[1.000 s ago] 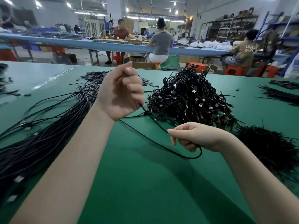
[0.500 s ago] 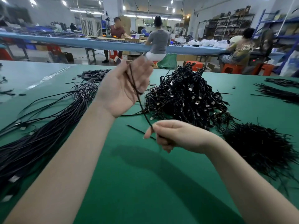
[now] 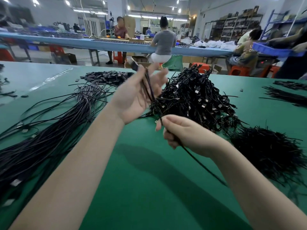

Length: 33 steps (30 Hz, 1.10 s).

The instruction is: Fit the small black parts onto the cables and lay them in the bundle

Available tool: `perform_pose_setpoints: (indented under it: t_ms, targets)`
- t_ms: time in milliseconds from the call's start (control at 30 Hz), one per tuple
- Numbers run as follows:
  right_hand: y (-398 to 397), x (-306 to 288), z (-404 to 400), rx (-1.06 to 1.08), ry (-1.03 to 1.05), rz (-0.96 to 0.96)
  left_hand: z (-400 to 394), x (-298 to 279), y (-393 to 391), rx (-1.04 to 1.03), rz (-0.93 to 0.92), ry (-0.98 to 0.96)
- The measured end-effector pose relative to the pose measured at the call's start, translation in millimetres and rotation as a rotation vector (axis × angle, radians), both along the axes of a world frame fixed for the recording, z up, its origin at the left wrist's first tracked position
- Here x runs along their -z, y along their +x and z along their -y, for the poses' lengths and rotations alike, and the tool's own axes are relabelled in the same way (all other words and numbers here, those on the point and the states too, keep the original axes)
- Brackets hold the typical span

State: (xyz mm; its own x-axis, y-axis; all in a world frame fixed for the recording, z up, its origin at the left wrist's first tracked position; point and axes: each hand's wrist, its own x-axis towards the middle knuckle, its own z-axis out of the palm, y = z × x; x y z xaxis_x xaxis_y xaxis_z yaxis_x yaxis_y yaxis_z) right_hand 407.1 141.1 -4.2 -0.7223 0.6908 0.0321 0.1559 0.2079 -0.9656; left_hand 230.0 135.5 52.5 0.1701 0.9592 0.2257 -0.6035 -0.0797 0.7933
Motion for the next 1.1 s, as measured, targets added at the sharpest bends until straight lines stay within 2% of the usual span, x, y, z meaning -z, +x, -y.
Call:
perform_pose_setpoints:
  t_ms: [33, 67, 133, 200, 267, 300, 333, 367, 433, 567, 667, 767, 867, 1000, 1100]
  targets:
    - [2, 7, -3, -0.021, -0.041, 0.067, 4, -4, -7, 0.03, 0.061, 0.049]
    - [5, 12, -6, -0.018, -0.074, 0.134, 8, -8, -11, 0.053, 0.031, 0.088]
    - [12, 14, -14, 0.075, -0.038, 0.267, 16, -7, -17, 0.121, -0.184, 0.128]
    - [20, 9, -22, 0.288, 0.213, 0.402, 18, -3, -19, 0.253, -0.488, 0.118]
    - [27, -2, -27, 0.511, 0.394, 0.355, 16, 4, -13, 0.312, -0.888, 0.06]
    - [28, -8, -27, 0.569, 0.42, 0.27, 14, 8, -7, 0.29, -1.038, 0.017]
    - [26, -14, -24, 0.59, 0.428, 0.185, 11, 12, -1, 0.238, -1.099, -0.029]
    - [22, -20, -19, 0.584, 0.42, 0.112, 8, 16, 6, 0.168, -1.059, -0.074]
    - [9, -26, -5, 0.496, 0.364, 0.004, 3, 20, 15, 0.048, -0.828, -0.132]
    - [-12, -15, 12, 0.302, 0.272, -0.071, 2, 14, 17, 0.007, -0.445, -0.087]
    - [-13, -3, 9, 0.206, 0.161, -0.007, 7, 2, 13, 0.031, -0.215, -0.038]
    - [-5, 5, -1, 0.264, 0.142, 0.079, 10, -7, 8, 0.046, -0.02, -0.039]
    - [1, 3, -10, 0.398, 0.092, 0.013, 10, -6, 6, 0.079, -0.071, -0.031]
    - [-1, -9, -10, 0.284, -0.265, -0.33, 9, 7, 21, 0.127, -0.247, -0.107]
    - [-2, -6, -8, 0.339, -0.189, -0.263, 6, 13, 27, 0.064, -0.364, -0.18]
